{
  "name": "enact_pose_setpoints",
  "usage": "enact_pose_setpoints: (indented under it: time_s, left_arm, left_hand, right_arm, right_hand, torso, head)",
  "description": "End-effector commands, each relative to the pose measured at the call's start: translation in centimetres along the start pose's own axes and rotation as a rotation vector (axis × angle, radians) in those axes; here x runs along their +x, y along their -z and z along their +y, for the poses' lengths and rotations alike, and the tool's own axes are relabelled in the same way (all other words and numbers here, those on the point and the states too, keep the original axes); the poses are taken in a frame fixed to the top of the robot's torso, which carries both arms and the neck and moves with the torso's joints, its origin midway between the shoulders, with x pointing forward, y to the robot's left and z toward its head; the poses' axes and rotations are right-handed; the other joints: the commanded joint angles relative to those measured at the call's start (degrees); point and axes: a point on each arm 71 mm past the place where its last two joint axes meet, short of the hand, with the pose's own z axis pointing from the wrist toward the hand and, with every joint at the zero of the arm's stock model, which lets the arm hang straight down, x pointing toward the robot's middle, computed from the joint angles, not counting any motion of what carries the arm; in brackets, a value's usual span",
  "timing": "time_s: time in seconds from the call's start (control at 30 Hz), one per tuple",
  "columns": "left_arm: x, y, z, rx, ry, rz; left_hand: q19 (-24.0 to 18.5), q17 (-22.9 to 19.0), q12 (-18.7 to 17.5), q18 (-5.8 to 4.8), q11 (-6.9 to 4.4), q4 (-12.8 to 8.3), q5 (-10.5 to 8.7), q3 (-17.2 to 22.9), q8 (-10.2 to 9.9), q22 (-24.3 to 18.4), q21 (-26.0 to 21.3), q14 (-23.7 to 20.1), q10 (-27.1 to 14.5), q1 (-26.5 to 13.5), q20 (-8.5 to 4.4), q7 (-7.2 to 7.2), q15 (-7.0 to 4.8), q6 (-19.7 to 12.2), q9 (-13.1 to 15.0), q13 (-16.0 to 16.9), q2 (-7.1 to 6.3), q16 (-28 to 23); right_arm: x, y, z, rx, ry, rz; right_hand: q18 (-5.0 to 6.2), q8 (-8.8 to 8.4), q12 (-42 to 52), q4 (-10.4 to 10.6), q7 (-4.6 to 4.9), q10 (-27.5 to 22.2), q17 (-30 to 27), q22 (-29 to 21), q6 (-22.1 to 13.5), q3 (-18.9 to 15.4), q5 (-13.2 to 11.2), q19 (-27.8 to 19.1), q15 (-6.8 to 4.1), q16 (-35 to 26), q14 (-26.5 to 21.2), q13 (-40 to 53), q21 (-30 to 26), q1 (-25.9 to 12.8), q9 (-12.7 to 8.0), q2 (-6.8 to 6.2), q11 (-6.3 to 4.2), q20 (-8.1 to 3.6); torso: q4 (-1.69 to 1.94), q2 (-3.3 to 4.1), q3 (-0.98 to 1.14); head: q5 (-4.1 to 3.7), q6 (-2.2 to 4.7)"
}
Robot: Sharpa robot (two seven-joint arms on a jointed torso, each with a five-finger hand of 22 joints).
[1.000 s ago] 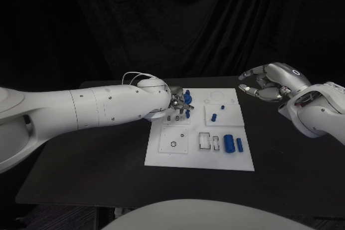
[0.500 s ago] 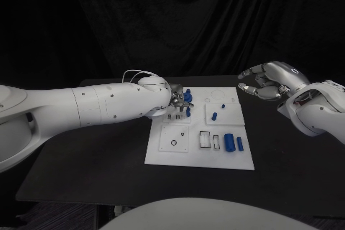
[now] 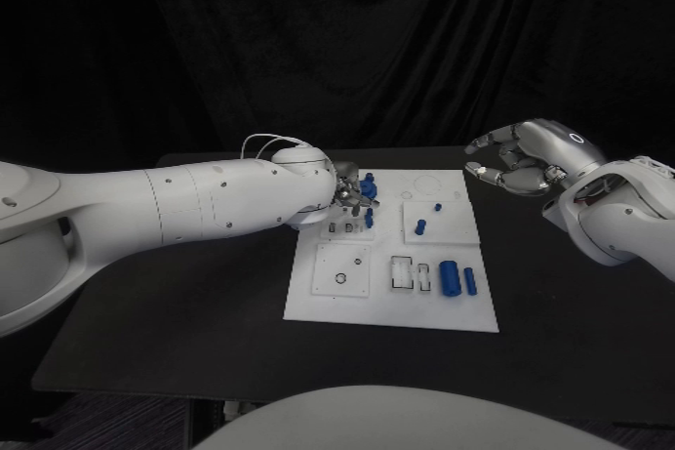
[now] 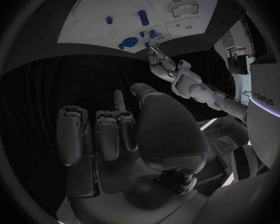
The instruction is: Assemble the parts on the task board
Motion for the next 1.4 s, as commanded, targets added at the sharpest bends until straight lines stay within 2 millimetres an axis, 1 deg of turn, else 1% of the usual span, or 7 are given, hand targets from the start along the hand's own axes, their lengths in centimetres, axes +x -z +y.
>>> enact_pose_setpoints:
  time_s: [0.03,0.17,0.27,0.53,0.7,1.03,1.4]
  left_arm:
    - [0.10,-0.09,-0.32,0.026,-0.012,0.014]
    - [0.01,-0.17,-0.50,0.044,-0.006,0.002]
    - [-0.04,-0.29,-0.65,0.051,-0.004,-0.004]
    - [0.08,-0.50,-0.91,0.055,-0.010,0.005]
    - [0.16,-0.60,-0.93,0.053,-0.013,0.011]
    - [0.37,-0.81,-0.96,0.051,-0.018,0.023]
    - [0.60,-0.93,-1.07,0.053,-0.022,0.034]
  left_hand:
    - [-0.1,15.1,9.7,0.28,-2.85,0.0,0.23,0.3,-0.3,5.9,-0.3,5.9,9.5,0.2,0.34,0.00,0.29,0.5,-0.1,23.0,-0.25,0.1]
    - [0.0,15.1,9.7,0.25,-2.83,-0.4,0.85,0.9,-1.2,6.1,-0.3,5.9,9.5,0.9,0.43,-0.02,0.34,1.1,-0.2,23.0,-0.33,0.1]
    - [-0.1,15.1,9.7,0.28,-2.83,-0.4,1.26,1.1,-1.5,6.0,-0.4,5.9,9.5,1.2,0.45,-0.02,0.35,1.3,-0.2,23.0,-0.40,0.1]
    - [-0.1,15.1,9.7,0.29,-2.82,-0.4,1.39,1.2,-1.6,5.9,-0.4,5.9,9.5,1.2,0.45,0.00,0.35,1.3,-0.2,23.0,-0.41,0.1]
    - [-0.2,15.1,9.7,0.31,-2.81,-0.4,1.45,1.2,-1.7,5.9,-0.5,5.9,9.5,1.2,0.46,0.02,0.35,1.4,-0.2,23.0,-0.38,0.1]
    - [-0.2,15.1,9.7,0.32,-2.80,-0.3,1.57,1.3,-1.9,5.8,-0.5,5.9,9.5,1.2,0.47,0.03,0.37,1.4,-0.2,23.0,-0.31,0.1]
    - [-0.4,15.1,9.7,0.37,-2.78,-0.4,1.90,1.7,-2.3,5.7,-0.6,5.9,9.5,1.5,0.50,0.01,0.40,1.6,-0.1,23.0,-0.28,0.1]
  right_arm:
    - [0.10,0.01,-0.13,0.020,0.000,0.005]
    - [0.13,0.00,-0.15,0.021,0.001,0.008]
    - [0.14,0.00,-0.15,0.021,0.001,0.010]
    - [0.22,-0.08,-0.02,0.019,-0.001,0.014]
    - [0.25,-0.13,0.02,0.018,-0.001,0.015]
    - [0.29,-0.18,0.00,0.019,0.000,0.019]
    - [0.40,-0.33,0.17,0.014,-0.002,0.022]
  right_hand:
    - [0.05,0.38,-0.2,0.2,0.01,3.0,15.1,13.2,0.3,0.2,0.2,2.6,0.47,0.2,5.9,10.9,0.2,-0.2,-0.1,0.15,0.52,0.35]
    - [0.06,0.39,-0.2,0.2,0.04,3.0,15.1,13.2,0.4,0.2,0.2,2.6,0.48,0.2,5.9,10.9,0.1,-0.3,-0.1,0.15,0.54,0.36]
    - [0.06,0.39,-0.2,0.2,0.04,3.0,15.1,13.2,0.4,0.2,0.2,2.6,0.48,0.2,5.9,10.9,0.1,-0.3,-0.1,0.15,0.54,0.36]
    - [0.07,0.38,-0.2,0.2,0.06,2.9,15.1,13.2,0.5,0.2,0.2,2.5,0.49,0.2,5.9,10.8,0.1,-0.3,-0.1,0.15,0.55,0.37]
    - [0.07,0.38,-0.2,0.2,0.06,2.9,15.1,13.2,0.5,0.2,0.2,2.5,0.49,0.2,5.9,10.8,0.1,-0.3,-0.1,0.15,0.55,0.37]
    - [0.07,0.38,-0.2,0.2,0.06,2.9,15.1,13.2,0.5,0.2,0.2,2.5,0.49,0.2,5.9,10.8,0.1,-0.3,-0.1,0.15,0.55,0.37]
    - [0.07,0.36,-0.3,0.2,0.07,2.8,15.1,13.2,0.5,0.2,0.2,2.6,0.50,0.2,5.9,10.7,0.1,-0.4,-0.2,0.15,0.57,0.38]
  torso:
    - [-0.02,-0.03,0.05]
    - [0.01,-0.01,0.03]
    - [0.01,0.00,0.01]
    - [0.00,0.10,-0.12]
    - [0.06,0.20,-0.18]
    - [0.13,0.08,0.03]
    - [-0.05,0.00,0.00]
  head:
    - [-0.24,0.00]
    - [-0.49,0.00]
    - [-0.48,0.00]
    - [-0.28,0.00]
    - [-0.42,0.00]
    - [-0.52,0.00]
    - [-0.41,0.00]
